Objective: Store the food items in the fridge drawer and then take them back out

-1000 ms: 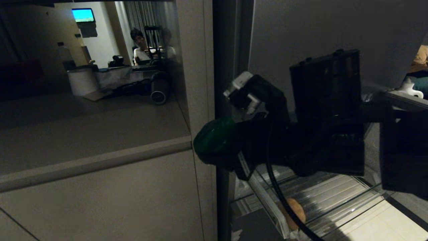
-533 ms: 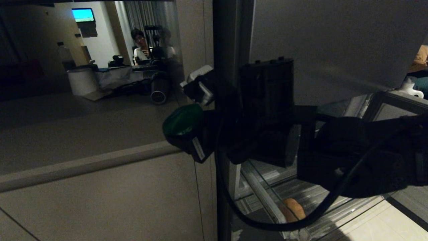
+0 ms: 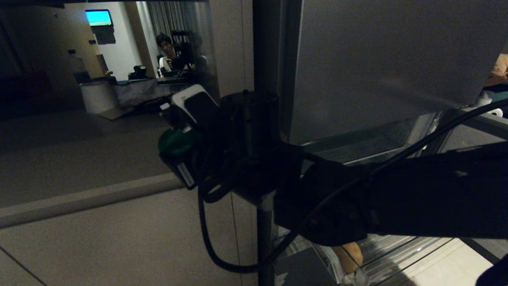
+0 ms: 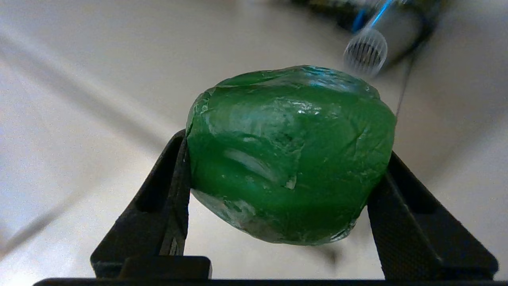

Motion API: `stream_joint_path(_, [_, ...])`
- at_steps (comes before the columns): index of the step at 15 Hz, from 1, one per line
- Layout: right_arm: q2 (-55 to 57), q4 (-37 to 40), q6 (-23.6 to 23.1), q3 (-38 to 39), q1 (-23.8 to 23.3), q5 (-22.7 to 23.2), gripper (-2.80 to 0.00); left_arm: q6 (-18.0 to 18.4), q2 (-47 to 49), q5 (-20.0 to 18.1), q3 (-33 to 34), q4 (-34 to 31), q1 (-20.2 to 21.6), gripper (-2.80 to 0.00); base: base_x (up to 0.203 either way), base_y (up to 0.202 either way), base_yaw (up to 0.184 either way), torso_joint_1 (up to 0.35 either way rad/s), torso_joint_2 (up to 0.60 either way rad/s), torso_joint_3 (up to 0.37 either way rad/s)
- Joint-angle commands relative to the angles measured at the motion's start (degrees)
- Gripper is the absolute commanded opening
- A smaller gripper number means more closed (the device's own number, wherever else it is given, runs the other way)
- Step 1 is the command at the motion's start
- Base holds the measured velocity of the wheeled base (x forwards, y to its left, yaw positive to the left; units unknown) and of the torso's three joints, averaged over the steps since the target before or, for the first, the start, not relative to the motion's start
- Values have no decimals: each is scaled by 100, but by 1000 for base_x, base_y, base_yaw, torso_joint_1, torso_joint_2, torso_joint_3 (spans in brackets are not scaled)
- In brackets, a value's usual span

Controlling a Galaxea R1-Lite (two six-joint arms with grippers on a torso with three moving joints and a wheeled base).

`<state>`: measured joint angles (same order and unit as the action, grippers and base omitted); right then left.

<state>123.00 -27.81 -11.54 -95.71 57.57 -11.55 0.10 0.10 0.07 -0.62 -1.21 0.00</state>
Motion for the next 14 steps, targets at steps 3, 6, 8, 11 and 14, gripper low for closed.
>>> stream_joint_path(3, [1331, -426, -528, -1364, 141, -873, -280, -1, 6, 1, 1, -2, 0, -280, 0, 0, 0, 0, 0, 0])
stream_joint_path(6, [1520, -434, -757, -1482, 158, -1149, -280, -1, 5, 1, 1, -2, 0, -280, 0, 0, 0, 0, 0, 0])
stream_joint_path(8, [1543, -453, -762, -1485, 149, -1209, -280, -1, 0, 1, 1, -2, 0, -280, 0, 0, 0, 0, 0, 0])
stream_joint_path(11, [1525, -453, -762, -1503, 140, -1262, -280, -1, -1, 1, 1, -2, 0, -280, 0, 0, 0, 0, 0, 0])
stream_joint_path(14, [1525, -453, -785, -1507, 102, -1253, -280, -1, 7, 1, 1, -2, 0, -280, 0, 0, 0, 0, 0, 0])
